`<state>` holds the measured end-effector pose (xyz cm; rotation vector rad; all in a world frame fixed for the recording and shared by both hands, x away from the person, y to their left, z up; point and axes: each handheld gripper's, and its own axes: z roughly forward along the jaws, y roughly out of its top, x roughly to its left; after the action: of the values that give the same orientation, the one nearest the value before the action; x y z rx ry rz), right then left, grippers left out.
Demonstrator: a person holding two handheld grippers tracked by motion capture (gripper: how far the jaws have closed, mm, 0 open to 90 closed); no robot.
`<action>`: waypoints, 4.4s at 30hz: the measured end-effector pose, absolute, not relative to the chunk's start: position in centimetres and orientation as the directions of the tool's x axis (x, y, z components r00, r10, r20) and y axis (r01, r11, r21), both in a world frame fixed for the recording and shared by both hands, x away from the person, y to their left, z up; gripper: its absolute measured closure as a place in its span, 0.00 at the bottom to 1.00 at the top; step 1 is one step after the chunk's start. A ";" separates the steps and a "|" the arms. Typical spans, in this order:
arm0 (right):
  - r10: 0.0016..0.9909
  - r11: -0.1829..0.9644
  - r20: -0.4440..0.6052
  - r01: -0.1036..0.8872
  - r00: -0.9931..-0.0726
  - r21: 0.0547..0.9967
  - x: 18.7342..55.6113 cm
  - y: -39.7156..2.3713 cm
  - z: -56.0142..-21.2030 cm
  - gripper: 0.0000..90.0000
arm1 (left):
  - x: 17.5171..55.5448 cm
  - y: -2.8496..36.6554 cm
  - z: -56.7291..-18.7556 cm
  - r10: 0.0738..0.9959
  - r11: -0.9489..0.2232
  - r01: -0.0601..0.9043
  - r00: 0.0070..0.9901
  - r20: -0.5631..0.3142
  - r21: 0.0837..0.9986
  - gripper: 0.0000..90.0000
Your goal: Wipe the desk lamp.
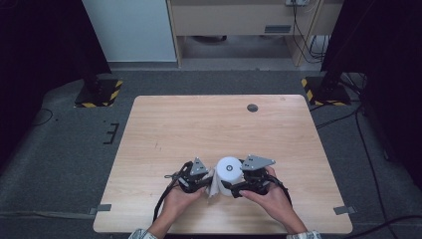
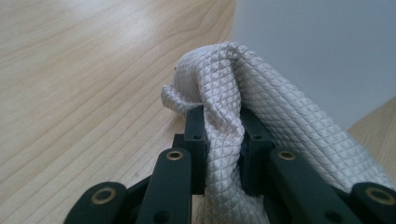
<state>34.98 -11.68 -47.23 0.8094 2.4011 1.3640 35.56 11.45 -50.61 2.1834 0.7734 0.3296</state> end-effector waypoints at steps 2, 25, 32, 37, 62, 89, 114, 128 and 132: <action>0.594 0.403 0.039 0.339 -0.803 0.850 35.0 -11.7 -47.2 0.10 | 35.0 11.6 -49.9 0.611 -0.501 0.411 0.792 -0.025 0.761 0.85; 0.603 0.396 0.046 0.349 -0.796 0.849 35.0 -11.7 -47.3 0.10 | 34.7 11.2 -50.7 0.619 -0.539 0.436 0.785 -0.012 0.721 0.84; 0.609 0.394 0.044 0.350 -0.792 0.850 35.1 -12.0 -47.4 0.10 | 33.3 11.1 -48.9 0.618 -0.500 0.389 0.786 0.004 0.774 0.85; 0.596 0.398 0.047 0.346 -0.802 0.850 34.9 -12.0 -47.3 0.10 | 33.8 11.9 -47.9 0.648 -0.425 0.360 0.762 0.002 0.830 0.85; 0.571 0.403 0.055 0.338 -0.819 0.850 34.6 -11.6 -47.4 0.10 | 35.6 12.1 -49.6 0.607 -0.502 0.381 0.794 0.003 0.777 0.84; 0.583 0.401 0.043 0.333 -0.812 0.854 34.2 -11.6 -47.5 0.10 | 36.2 12.7 -48.5 0.602 -0.457 0.359 0.798 -0.015 0.814 0.84; 0.569 0.422 0.038 0.332 -0.821 0.844 34.1 -11.4 -47.9 0.10 | 39.1 11.1 -49.3 0.505 -0.591 0.331 0.863 0.017 0.736 0.84; 0.567 0.425 0.039 0.333 -0.823 0.841 34.2 -11.4 -47.9 0.10 | 38.4 12.0 -46.0 0.510 -0.522 0.295 0.860 0.015 0.801 0.84; 0.568 0.429 0.035 0.333 -0.822 0.840 34.2 -11.3 -47.9 0.10 | 38.6 11.7 -45.4 0.517 -0.510 0.286 0.856 0.023 0.811 0.84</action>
<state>34.18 -11.34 -47.86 0.7845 2.4309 1.3421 38.61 11.68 -45.40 2.1361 0.5817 0.3288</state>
